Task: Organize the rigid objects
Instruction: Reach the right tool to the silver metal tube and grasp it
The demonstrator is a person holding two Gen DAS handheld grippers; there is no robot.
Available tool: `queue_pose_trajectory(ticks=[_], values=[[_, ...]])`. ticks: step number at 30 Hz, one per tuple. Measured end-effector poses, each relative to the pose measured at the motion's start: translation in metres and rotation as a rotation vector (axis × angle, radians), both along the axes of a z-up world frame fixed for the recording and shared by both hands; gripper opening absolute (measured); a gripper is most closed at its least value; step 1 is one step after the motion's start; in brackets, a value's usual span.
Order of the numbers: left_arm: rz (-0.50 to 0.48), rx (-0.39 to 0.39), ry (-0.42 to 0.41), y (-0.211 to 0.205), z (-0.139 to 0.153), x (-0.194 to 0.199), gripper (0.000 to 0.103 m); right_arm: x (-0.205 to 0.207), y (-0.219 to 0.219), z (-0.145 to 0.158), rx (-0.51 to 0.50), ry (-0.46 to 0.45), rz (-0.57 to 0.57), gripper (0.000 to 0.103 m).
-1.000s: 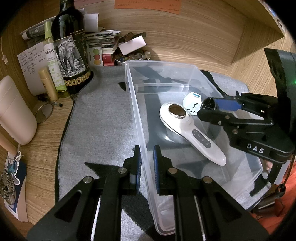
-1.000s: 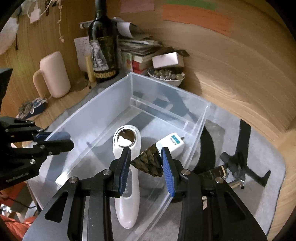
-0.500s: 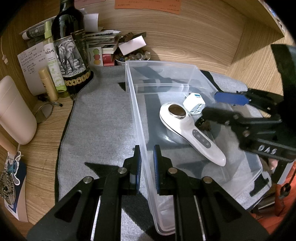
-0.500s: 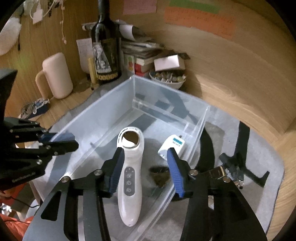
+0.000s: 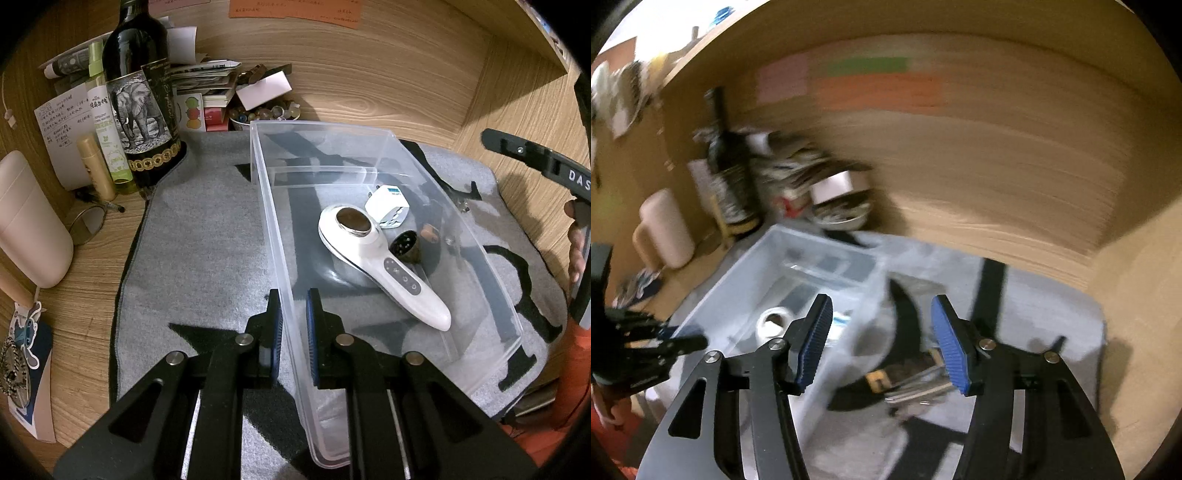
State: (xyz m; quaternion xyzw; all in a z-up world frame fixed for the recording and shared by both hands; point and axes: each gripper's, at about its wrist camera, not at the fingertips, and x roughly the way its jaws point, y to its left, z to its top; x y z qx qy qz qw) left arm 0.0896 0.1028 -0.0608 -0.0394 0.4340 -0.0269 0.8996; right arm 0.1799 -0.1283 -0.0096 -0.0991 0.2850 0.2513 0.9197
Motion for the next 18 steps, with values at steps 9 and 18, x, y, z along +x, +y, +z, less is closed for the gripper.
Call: queue_pose_trajectory(ticks=[9,18], values=[[0.001,0.001,0.0,0.0,0.0,0.0,0.012,0.028,-0.047,-0.026,0.033,0.094,-0.157,0.056],[0.0,0.002,0.002,0.0,0.0,0.0,0.012,0.058,-0.038,-0.089,0.034,0.306,-0.157,0.056]])
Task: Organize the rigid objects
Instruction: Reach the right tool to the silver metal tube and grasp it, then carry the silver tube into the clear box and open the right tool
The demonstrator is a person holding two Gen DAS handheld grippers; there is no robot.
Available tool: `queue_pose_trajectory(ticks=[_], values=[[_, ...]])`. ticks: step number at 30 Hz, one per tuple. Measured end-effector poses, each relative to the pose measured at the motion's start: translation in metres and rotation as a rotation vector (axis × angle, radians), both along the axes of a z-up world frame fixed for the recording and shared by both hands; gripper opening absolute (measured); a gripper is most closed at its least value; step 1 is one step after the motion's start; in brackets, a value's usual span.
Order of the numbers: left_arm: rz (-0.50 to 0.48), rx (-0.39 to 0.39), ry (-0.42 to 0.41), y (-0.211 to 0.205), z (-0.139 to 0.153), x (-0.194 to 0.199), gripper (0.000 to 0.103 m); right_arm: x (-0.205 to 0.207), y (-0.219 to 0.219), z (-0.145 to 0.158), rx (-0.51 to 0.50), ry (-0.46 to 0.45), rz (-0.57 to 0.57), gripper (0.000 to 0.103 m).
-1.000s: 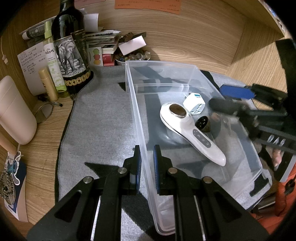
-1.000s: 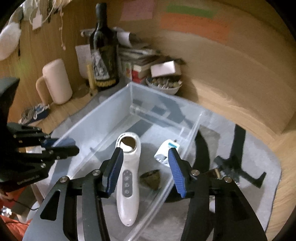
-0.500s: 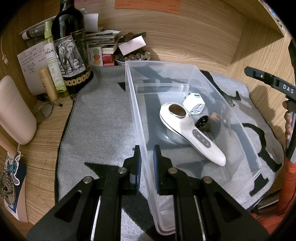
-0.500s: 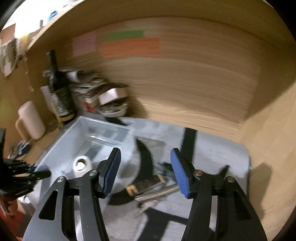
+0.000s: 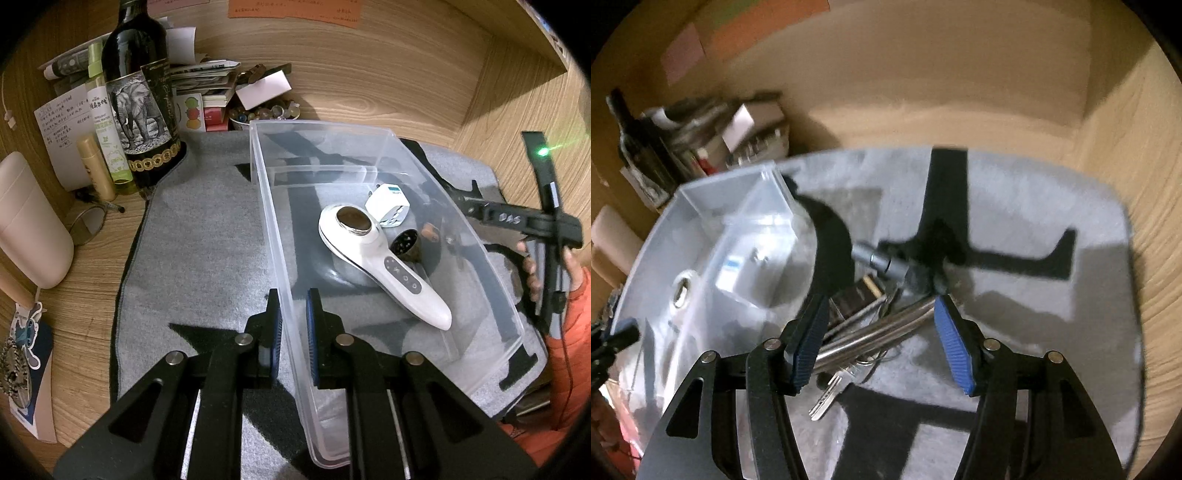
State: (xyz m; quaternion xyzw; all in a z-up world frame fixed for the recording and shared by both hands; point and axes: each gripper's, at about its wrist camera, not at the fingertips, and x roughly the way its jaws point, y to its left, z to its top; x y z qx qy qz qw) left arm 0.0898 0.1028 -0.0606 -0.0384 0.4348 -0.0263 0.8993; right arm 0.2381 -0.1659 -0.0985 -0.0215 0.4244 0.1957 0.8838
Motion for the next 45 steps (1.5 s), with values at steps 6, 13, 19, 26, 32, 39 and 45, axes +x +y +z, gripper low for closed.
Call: queue_pose_trajectory(ticks=[6,13,19,26,32,39,45], values=[[0.0,0.0,0.0,0.0,0.0,0.0,0.012,0.003,-0.003,-0.016,-0.024,0.025,-0.009,0.055],[-0.001,0.0,-0.002,-0.001,0.0,0.0,0.012,-0.003,-0.03,-0.018,-0.049,0.005,-0.019,0.036],[0.0,0.0,-0.002,-0.001,0.0,0.0,0.012,-0.009,-0.036,-0.019,-0.075,-0.026,-0.017,0.033],[-0.001,0.003,-0.002,-0.001,0.0,0.0,0.012,-0.021,-0.044,-0.016,-0.054,-0.01,-0.03,0.033],[0.0,0.004,-0.003,-0.001,0.0,0.0,0.012,-0.024,-0.048,-0.024,-0.114,-0.058,-0.047,0.017],[0.0,0.006,-0.002,-0.001,0.0,0.0,0.012,-0.028,-0.051,-0.014,-0.105,-0.106,-0.084,0.014],[0.0,0.007,-0.002,-0.001,0.0,0.0,0.012,-0.046,-0.052,0.026,-0.037,-0.209,-0.089,0.014]])
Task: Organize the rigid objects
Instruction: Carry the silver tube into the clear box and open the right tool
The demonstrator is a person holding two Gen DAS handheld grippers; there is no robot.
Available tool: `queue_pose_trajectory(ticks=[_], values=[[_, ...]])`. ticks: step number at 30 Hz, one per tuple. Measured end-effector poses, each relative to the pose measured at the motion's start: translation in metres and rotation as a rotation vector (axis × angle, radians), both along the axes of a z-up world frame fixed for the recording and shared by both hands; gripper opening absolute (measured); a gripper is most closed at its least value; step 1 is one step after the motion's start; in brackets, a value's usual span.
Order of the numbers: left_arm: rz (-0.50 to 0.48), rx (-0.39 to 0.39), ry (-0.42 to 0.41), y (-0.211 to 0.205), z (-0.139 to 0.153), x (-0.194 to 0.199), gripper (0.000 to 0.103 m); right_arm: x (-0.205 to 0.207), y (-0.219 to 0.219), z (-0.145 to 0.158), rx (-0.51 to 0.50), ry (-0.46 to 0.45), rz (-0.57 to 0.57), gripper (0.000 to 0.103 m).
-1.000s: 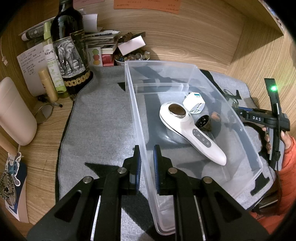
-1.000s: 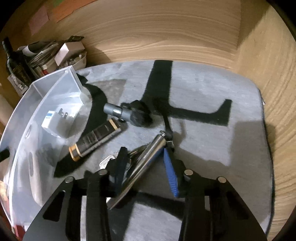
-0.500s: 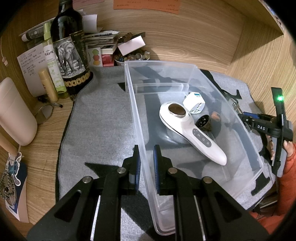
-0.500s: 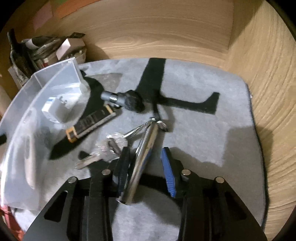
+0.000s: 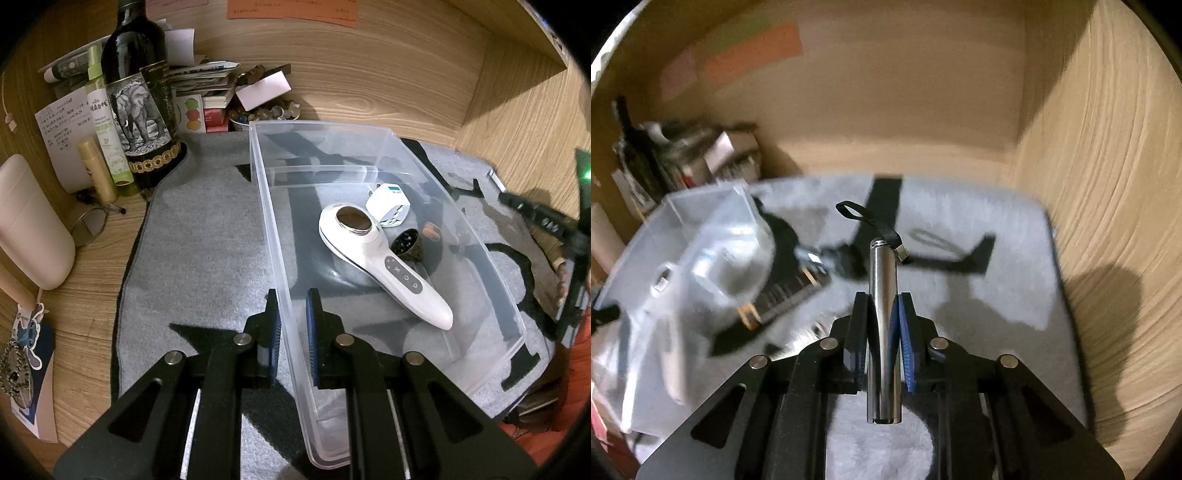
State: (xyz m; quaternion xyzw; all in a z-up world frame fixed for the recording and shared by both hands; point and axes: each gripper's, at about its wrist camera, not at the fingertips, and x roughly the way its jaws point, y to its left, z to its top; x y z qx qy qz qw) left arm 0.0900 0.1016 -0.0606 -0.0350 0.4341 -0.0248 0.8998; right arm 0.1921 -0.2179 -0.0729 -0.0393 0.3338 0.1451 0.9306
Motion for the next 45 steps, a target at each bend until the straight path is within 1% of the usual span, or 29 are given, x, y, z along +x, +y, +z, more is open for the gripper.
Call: queue_pose_trajectory(ticks=[5,9,12,16,19,22,28,34,41,45], values=[[0.0,-0.001,0.0,0.0,0.0,0.0,0.012,-0.02,0.019,0.035,0.016,-0.094,0.069,0.014],[-0.001,0.001,0.0,0.0,0.0,0.0,0.012,-0.033,0.044,0.057,0.034,-0.155,0.153,0.014],[0.0,0.0,0.0,0.0,0.0,0.0,0.012,-0.043,0.065,0.068,0.042,-0.185,0.227,0.014],[0.0,0.0,0.0,0.0,0.0,0.0,0.012,-0.054,0.092,0.073,0.057,-0.19,0.33,0.014],[0.0,0.0,0.0,0.0,0.0,0.0,0.012,-0.056,0.113,0.065,0.056,-0.163,0.395,0.014],[-0.001,0.0,0.0,0.0,0.0,0.0,0.012,-0.056,0.131,0.05,0.062,-0.104,0.454,0.014],[0.001,0.0,-0.001,0.0,0.0,0.0,0.012,-0.058,0.154,0.025,0.038,-0.005,0.521,0.014],[0.003,-0.003,-0.002,0.0,0.0,0.001,0.012,-0.054,0.173,0.005,-0.011,0.091,0.573,0.014],[0.004,0.001,-0.004,-0.003,0.0,0.001,0.012,-0.052,0.195,-0.016,-0.102,0.172,0.628,0.014],[0.005,-0.001,-0.004,-0.003,0.0,0.001,0.012,-0.055,0.199,-0.018,-0.157,0.182,0.651,0.014]])
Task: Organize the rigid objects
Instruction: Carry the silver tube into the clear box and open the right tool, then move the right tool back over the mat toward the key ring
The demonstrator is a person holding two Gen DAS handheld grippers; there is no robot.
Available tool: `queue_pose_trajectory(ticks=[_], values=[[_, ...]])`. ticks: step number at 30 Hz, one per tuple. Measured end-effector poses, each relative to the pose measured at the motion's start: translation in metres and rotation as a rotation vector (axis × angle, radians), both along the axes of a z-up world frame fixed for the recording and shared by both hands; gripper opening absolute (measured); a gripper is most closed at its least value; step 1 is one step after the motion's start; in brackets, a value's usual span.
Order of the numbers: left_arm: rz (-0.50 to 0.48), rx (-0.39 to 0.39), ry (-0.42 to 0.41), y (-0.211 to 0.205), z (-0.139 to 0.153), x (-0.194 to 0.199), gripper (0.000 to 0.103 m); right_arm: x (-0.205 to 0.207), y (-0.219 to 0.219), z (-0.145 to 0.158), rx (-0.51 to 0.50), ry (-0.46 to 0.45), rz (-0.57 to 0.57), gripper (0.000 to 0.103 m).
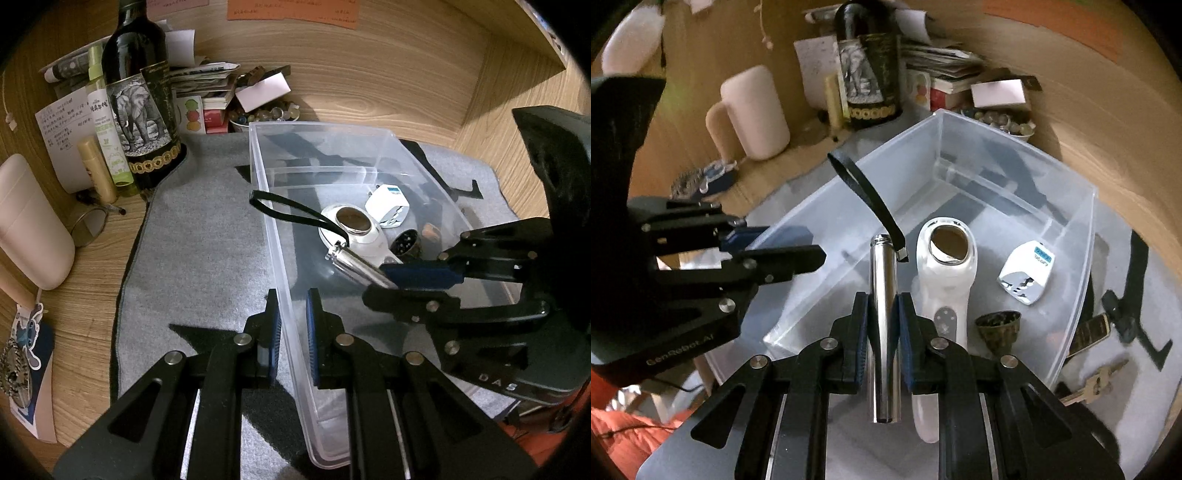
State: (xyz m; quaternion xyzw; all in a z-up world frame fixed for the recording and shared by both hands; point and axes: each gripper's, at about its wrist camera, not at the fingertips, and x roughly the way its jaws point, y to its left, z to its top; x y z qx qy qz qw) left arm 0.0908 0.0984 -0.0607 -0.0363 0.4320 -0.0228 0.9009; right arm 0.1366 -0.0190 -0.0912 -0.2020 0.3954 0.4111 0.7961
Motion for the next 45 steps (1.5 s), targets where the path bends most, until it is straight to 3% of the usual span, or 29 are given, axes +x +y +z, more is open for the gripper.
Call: queue_pose_trajectory(ticks=[12,14,16,24,31,37,45], values=[[0.0,-0.003,-0.001,-0.001,0.0,0.0,0.012,0.001,-0.004,0.005,-0.004,-0.005,-0.005,0.016],[0.001,-0.003,-0.001,-0.001,0.0,0.0,0.012,0.001,-0.007,0.01,0.014,-0.018,-0.014,0.024],[0.001,-0.003,-0.001,-0.001,0.0,0.0,0.012,-0.001,-0.012,0.017,0.035,-0.047,-0.024,0.038],[0.0,-0.003,-0.001,-0.001,0.0,0.0,0.012,-0.002,-0.04,0.057,0.14,-0.216,-0.128,0.069],[0.0,-0.003,-0.001,-0.001,0.0,0.0,0.012,0.017,-0.085,0.084,0.202,-0.306,-0.294,0.078],[0.0,-0.002,-0.001,-0.001,0.0,0.0,0.012,0.042,-0.125,0.08,0.199,-0.286,-0.445,0.078],[0.0,-0.002,-0.001,0.0,0.0,0.0,0.012,0.075,-0.153,0.027,0.124,-0.14,-0.558,0.078]])
